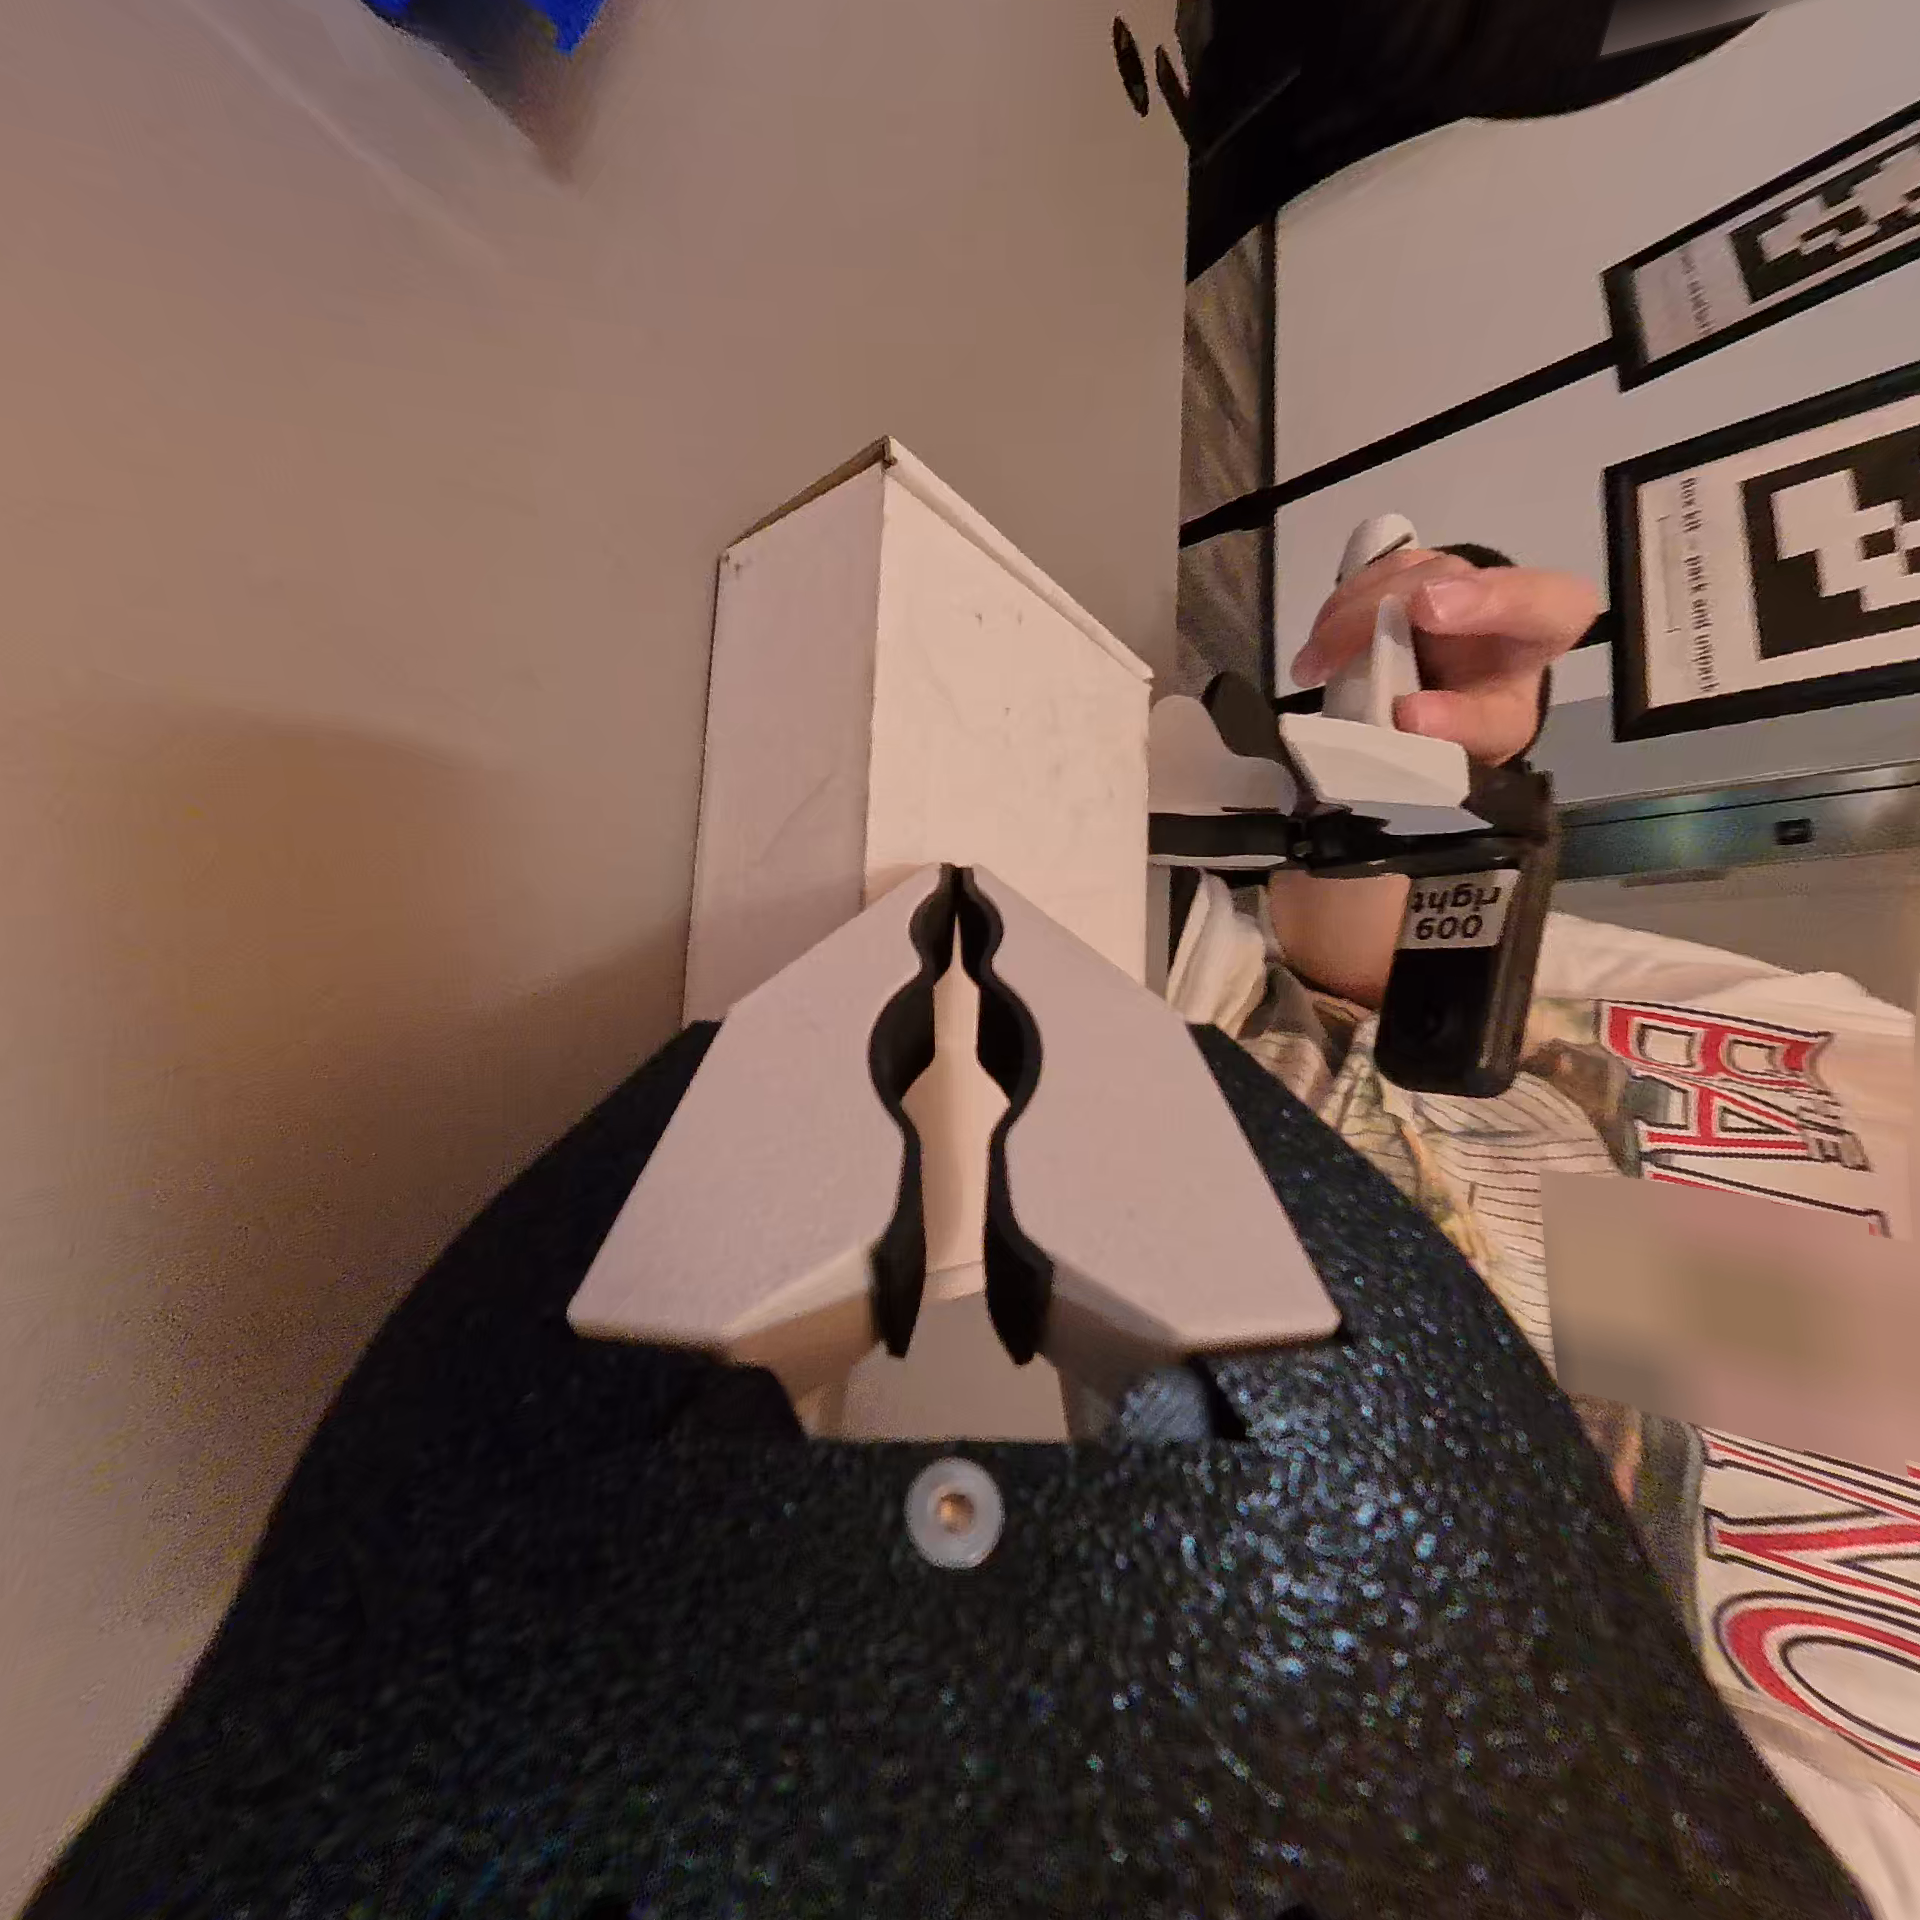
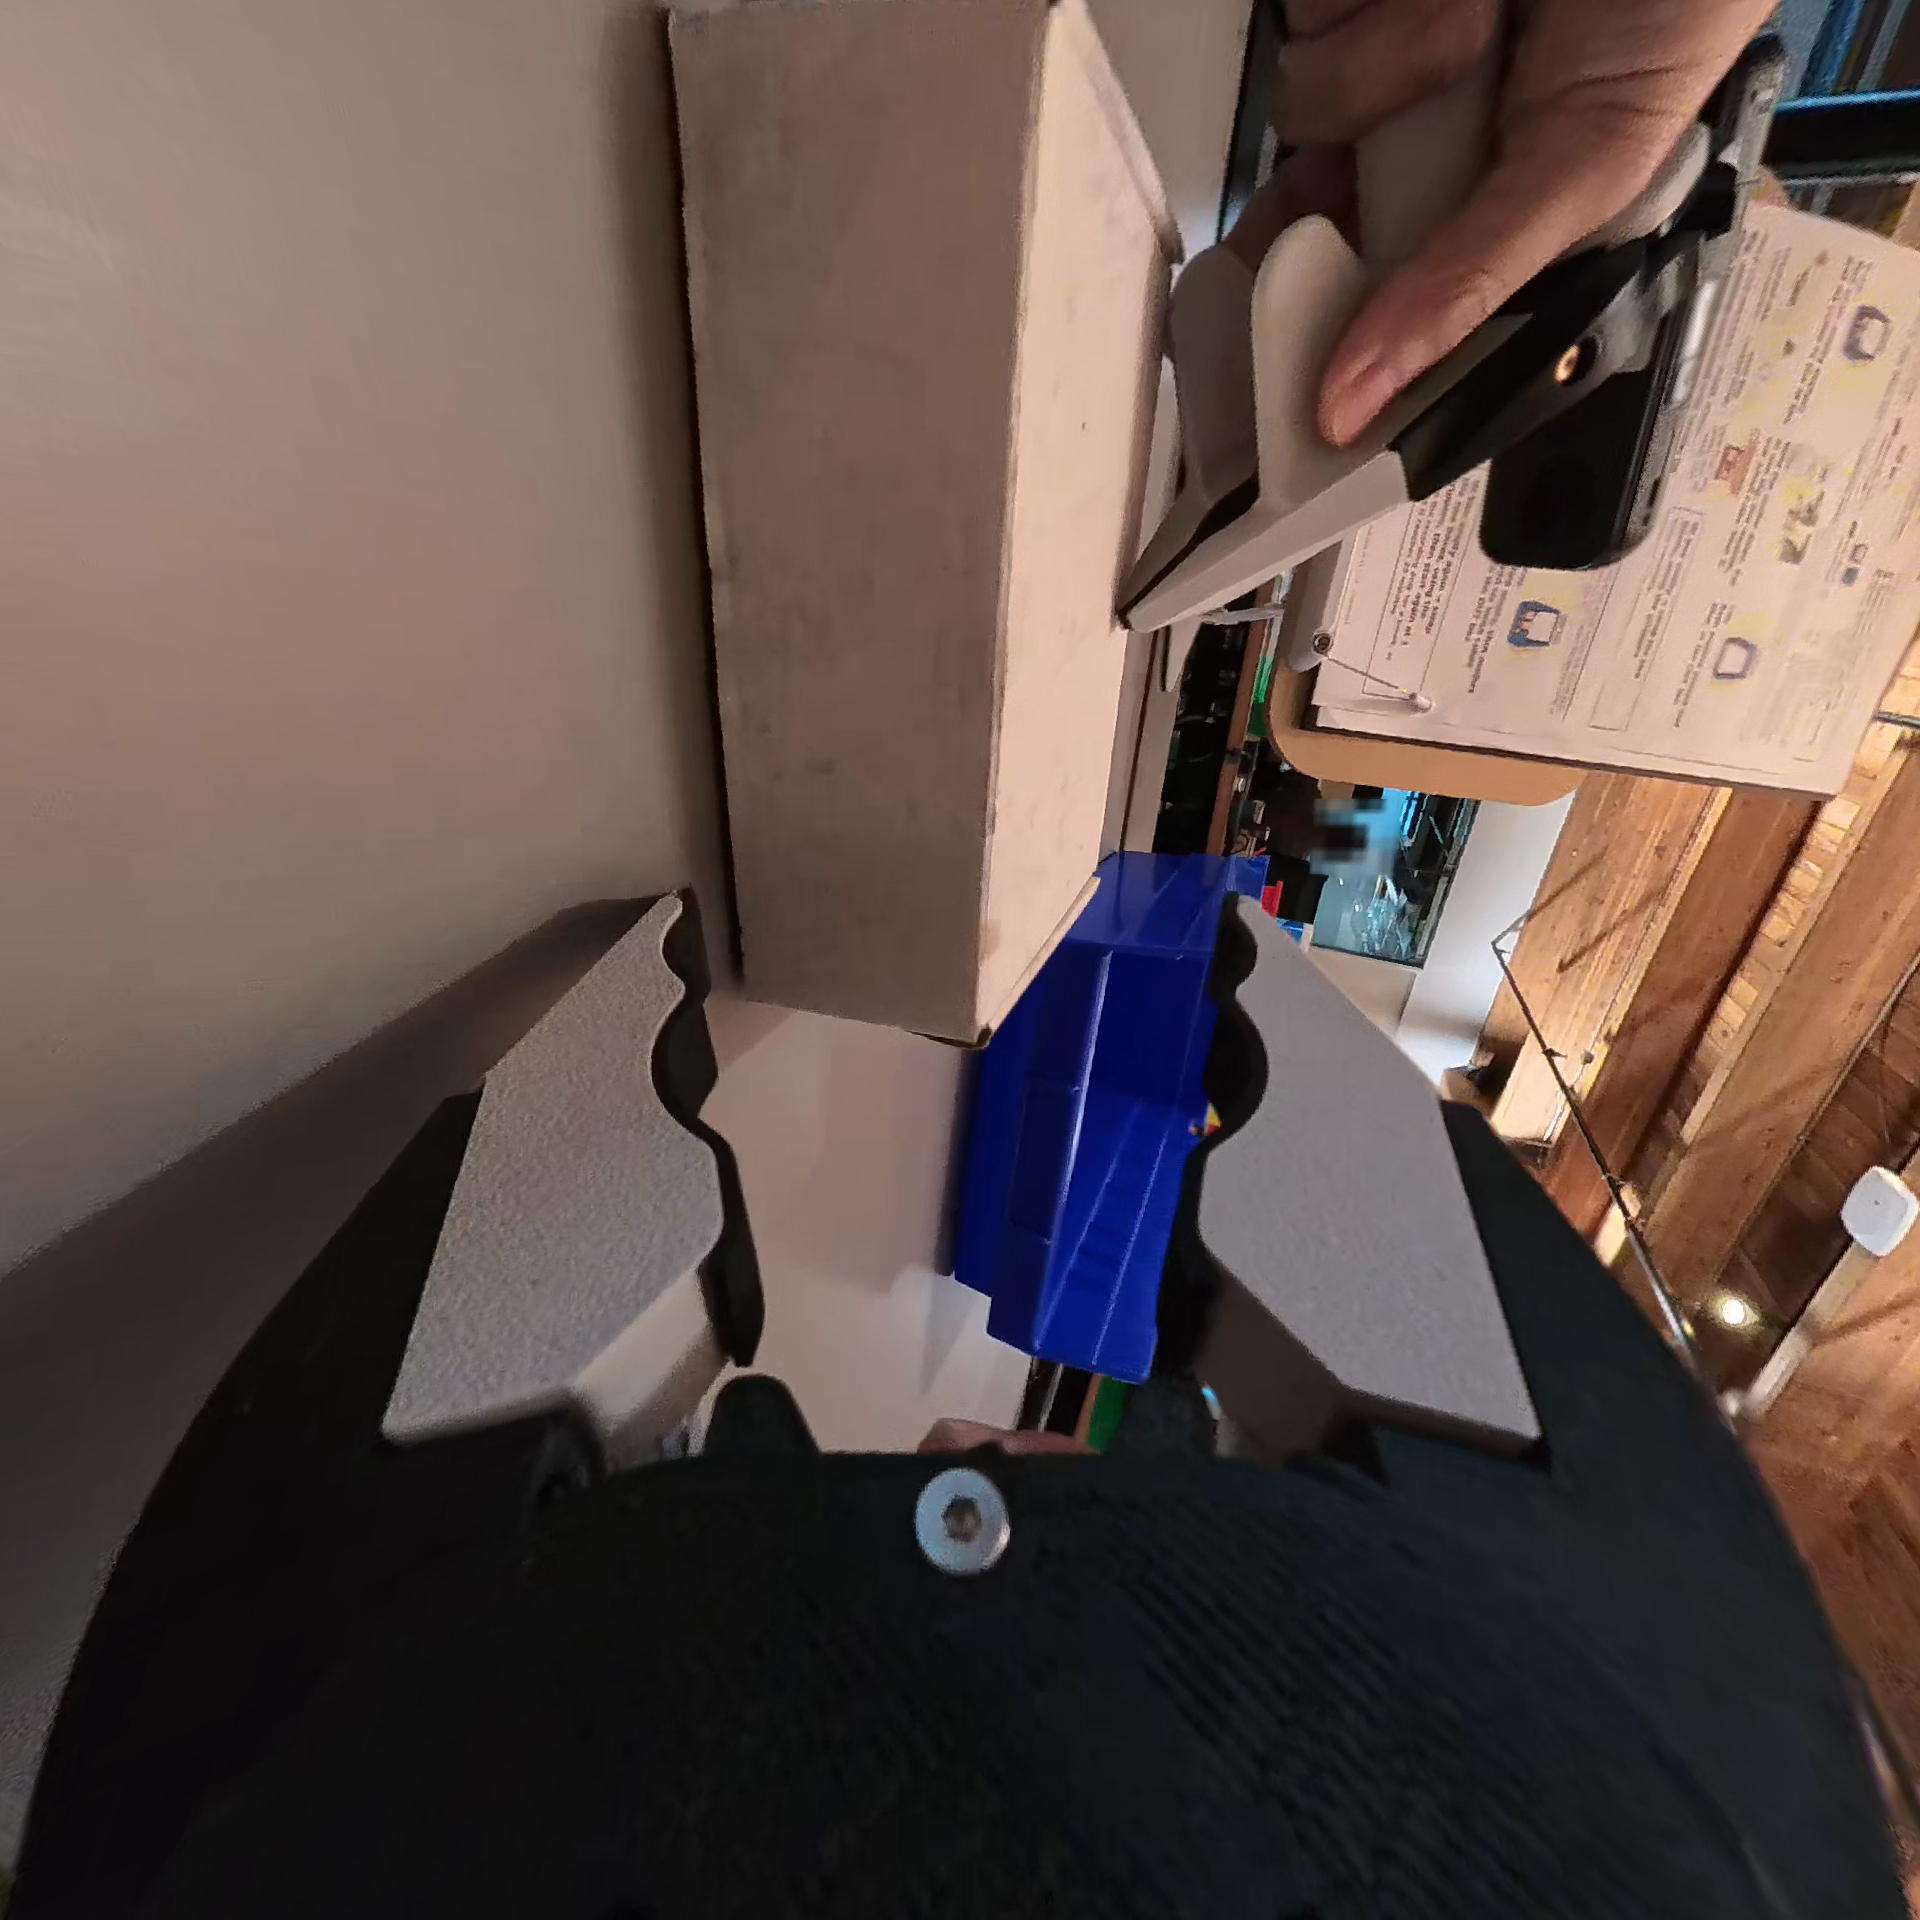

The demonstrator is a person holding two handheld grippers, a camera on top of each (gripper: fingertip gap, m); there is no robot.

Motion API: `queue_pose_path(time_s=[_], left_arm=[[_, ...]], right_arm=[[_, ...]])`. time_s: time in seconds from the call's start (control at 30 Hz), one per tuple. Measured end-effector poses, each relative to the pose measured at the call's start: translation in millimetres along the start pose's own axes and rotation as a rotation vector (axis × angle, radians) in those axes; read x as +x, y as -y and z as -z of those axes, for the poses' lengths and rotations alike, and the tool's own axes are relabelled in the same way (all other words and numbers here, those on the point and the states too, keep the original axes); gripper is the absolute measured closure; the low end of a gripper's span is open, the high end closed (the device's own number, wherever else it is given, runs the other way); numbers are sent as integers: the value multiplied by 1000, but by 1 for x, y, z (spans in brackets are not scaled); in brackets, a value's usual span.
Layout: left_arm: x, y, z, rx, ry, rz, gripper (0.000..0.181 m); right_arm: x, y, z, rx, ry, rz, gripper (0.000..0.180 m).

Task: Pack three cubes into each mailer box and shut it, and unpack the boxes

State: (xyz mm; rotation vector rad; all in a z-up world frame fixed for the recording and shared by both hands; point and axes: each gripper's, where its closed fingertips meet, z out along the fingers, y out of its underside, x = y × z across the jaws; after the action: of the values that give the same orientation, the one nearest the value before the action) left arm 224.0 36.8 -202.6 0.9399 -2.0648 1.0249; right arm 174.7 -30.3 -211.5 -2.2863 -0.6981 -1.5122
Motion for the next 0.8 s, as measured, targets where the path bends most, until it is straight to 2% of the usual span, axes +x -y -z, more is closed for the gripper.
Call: queue_pose_path(time_s=[0.47, 0.57, 0.63, 0.73, 0.8], left_arm=[[-14, 15, 18, 114, -91, 69, 181], [-15, 16, 19, 122, -74, 51, 181], [-15, 16, 19, 131, -68, 37, 181], [-28, 17, 28, 175, 109, -126, 181], [-15, 25, 46, 310, 191, -347, 178]], right_arm=[[18, -5, -34, 1, -48, 108, 87], [25, -9, -48, -13, -65, 146, 95], [32, -8, -54, -15, -88, 165, 113], [32, -5, -53, 20, -32, 103, 115], [31, -3, -52, 39, -23, 81, 115]])
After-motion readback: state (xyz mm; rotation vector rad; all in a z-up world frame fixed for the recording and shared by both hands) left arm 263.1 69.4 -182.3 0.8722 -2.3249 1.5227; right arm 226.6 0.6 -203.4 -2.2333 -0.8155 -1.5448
